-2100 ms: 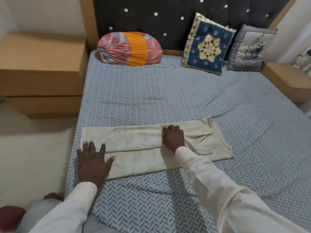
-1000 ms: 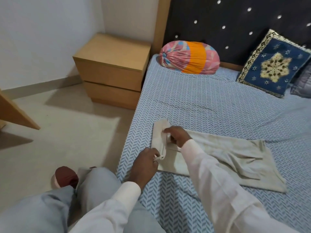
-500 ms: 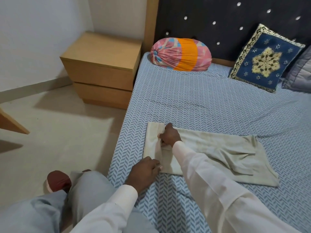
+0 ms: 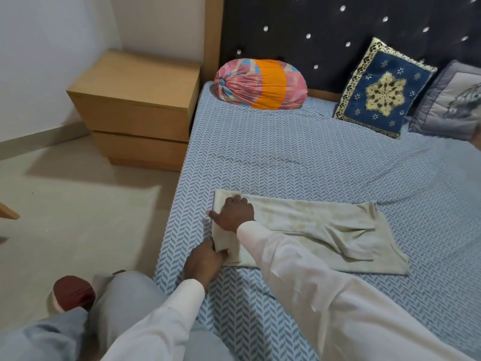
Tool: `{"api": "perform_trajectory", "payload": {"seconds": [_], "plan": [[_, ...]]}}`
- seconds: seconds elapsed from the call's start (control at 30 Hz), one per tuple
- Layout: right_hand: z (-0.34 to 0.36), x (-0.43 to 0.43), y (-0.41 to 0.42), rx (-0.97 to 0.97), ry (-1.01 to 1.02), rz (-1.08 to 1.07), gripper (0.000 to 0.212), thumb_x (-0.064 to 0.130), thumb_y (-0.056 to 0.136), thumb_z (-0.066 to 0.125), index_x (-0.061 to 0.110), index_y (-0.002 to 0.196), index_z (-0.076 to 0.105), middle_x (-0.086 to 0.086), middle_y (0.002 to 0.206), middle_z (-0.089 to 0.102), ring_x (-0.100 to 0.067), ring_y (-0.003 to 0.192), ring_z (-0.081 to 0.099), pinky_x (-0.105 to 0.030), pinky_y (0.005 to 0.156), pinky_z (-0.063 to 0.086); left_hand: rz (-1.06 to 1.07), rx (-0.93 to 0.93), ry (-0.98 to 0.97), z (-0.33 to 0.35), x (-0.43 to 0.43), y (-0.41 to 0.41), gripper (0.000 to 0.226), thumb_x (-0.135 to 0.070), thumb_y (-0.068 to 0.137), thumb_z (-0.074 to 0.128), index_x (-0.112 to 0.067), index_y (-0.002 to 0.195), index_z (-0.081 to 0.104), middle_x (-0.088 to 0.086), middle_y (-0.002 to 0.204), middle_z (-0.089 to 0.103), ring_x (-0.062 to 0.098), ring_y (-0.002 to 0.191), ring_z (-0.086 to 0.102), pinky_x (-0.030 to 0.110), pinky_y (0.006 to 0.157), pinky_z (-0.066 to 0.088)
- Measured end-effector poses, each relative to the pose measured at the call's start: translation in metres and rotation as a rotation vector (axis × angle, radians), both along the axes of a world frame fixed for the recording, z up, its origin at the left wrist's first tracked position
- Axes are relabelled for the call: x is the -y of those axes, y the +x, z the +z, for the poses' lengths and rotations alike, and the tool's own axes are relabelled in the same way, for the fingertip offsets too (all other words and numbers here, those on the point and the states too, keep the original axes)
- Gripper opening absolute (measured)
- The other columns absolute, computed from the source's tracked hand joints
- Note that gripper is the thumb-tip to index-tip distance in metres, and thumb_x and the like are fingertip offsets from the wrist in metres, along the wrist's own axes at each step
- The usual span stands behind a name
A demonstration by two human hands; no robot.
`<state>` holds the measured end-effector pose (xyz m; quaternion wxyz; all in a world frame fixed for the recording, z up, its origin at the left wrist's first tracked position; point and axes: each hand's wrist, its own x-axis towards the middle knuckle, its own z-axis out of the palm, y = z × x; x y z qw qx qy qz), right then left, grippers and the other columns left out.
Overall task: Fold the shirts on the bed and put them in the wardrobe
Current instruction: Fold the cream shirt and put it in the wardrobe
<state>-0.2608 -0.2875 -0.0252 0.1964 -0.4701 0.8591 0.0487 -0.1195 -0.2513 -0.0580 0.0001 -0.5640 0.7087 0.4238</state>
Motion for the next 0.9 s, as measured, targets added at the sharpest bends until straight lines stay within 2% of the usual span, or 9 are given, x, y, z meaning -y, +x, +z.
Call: {"api": "perform_trajectory", "payload": {"seconds": [0.1, 0.17, 0.3, 0.4, 0.6, 0.67, 0.73, 0.8, 0.9], "plan": [[0.008, 0.005, 0.010, -0.070, 0.103, 0.002, 0.107, 0.082, 0.075, 0.051, 0.008, 0.149, 0.034, -0.015, 0.157, 0.024, -0.037, 0.143, 0.021, -0.049, 0.112, 0.025, 0.080, -0.235, 0.095, 0.004, -0.002, 0.000, 0.021, -0.031, 0.089, 0.061, -0.018, 0.105, 0.065, 0.002, 0.100, 0.069, 0.025, 0.095, 0.063, 0.035, 0.080, 0.051], [0.015, 0.009, 0.017, -0.059, 0.143, -0.039, 0.101, 0.078, 0.073, 0.057, 0.012, 0.147, 0.039, -0.012, 0.157, 0.023, -0.036, 0.143, 0.019, -0.049, 0.111, 0.028, 0.125, -0.323, 0.111, 0.012, -0.003, 0.006, 0.014, -0.022, 0.088, 0.061, -0.012, 0.097, 0.066, 0.003, 0.092, 0.069, 0.024, 0.089, 0.064, 0.037, 0.082, 0.052], [0.031, 0.018, 0.027, 0.048, 0.162, -0.058, 0.057, 0.043, 0.085, 0.056, 0.016, 0.134, 0.049, -0.012, 0.141, 0.050, -0.030, 0.123, 0.052, -0.035, 0.090, 0.044, 0.137, -0.330, 0.026, 0.021, -0.002, 0.028, 0.021, -0.022, 0.084, 0.064, -0.008, 0.073, 0.052, 0.001, 0.072, 0.059, 0.021, 0.069, 0.055, 0.030, 0.061, 0.037], [0.047, 0.034, 0.055, 0.109, 0.097, 0.000, 0.048, 0.035, 0.087, 0.053, 0.014, 0.130, 0.051, -0.011, 0.129, 0.059, -0.030, 0.115, 0.059, -0.033, 0.082, 0.043, 0.192, -0.293, -0.154, 0.040, 0.009, 0.069, 0.023, -0.022, 0.080, 0.065, -0.010, 0.068, 0.049, 0.000, 0.065, 0.056, 0.022, 0.065, 0.053, 0.031, 0.057, 0.035], [0.082, 0.059, 0.115, 0.280, -0.196, 0.125, 0.078, 0.015, 0.085, 0.052, 0.033, 0.154, 0.020, -0.009, 0.132, 0.057, -0.033, 0.108, 0.060, -0.032, 0.075, 0.042, 0.265, -0.379, -0.338, 0.079, 0.031, 0.141, 0.022, -0.022, 0.071, 0.065, -0.014, 0.066, 0.045, 0.004, 0.057, 0.052, 0.028, 0.059, 0.054, 0.037, 0.056, 0.051], [0.087, 0.058, 0.118, 0.346, -0.251, 0.121, 0.064, 0.012, 0.087, 0.050, 0.028, 0.148, 0.037, -0.012, 0.134, 0.057, -0.035, 0.110, 0.060, -0.035, 0.082, 0.049, 0.260, -0.400, -0.389, 0.086, 0.028, 0.143, 0.024, -0.012, 0.073, 0.068, -0.014, 0.066, 0.045, 0.003, 0.057, 0.051, 0.021, 0.054, 0.046, 0.033, 0.056, 0.044], [0.083, 0.047, 0.106, 0.516, -0.315, 0.023, 0.037, 0.013, 0.092, 0.048, 0.014, 0.126, 0.062, -0.018, 0.122, 0.063, -0.035, 0.106, 0.064, -0.042, 0.087, 0.056, 0.215, -0.446, -0.419, 0.087, 0.017, 0.132, 0.026, -0.006, 0.072, 0.068, -0.014, 0.067, 0.044, -0.001, 0.058, 0.048, 0.012, 0.054, 0.040, 0.028, 0.055, 0.037], [0.070, 0.029, 0.087, 0.802, -0.375, -0.157, 0.024, 0.018, 0.091, 0.059, 0.011, 0.112, 0.069, -0.014, 0.114, 0.066, -0.030, 0.099, 0.067, -0.043, 0.075, 0.061, 0.092, -0.470, -0.438, 0.082, 0.004, 0.115, 0.029, -0.004, 0.070, 0.068, -0.019, 0.069, 0.043, -0.006, 0.063, 0.047, 0.010, 0.058, 0.041, 0.028, 0.057, 0.037], [0.051, -0.010, 0.055, 0.952, -0.365, -0.276, 0.066, 0.025, 0.074, 0.082, 0.021, 0.134, 0.056, -0.002, 0.122, 0.055, -0.023, 0.107, 0.061, -0.030, 0.062, 0.056, -0.157, -0.460, -0.388, 0.069, -0.018, 0.087, 0.026, -0.010, 0.067, 0.062, -0.027, 0.075, 0.045, -0.008, 0.075, 0.051, 0.009, 0.066, 0.048, 0.028, 0.063, 0.042]]}}
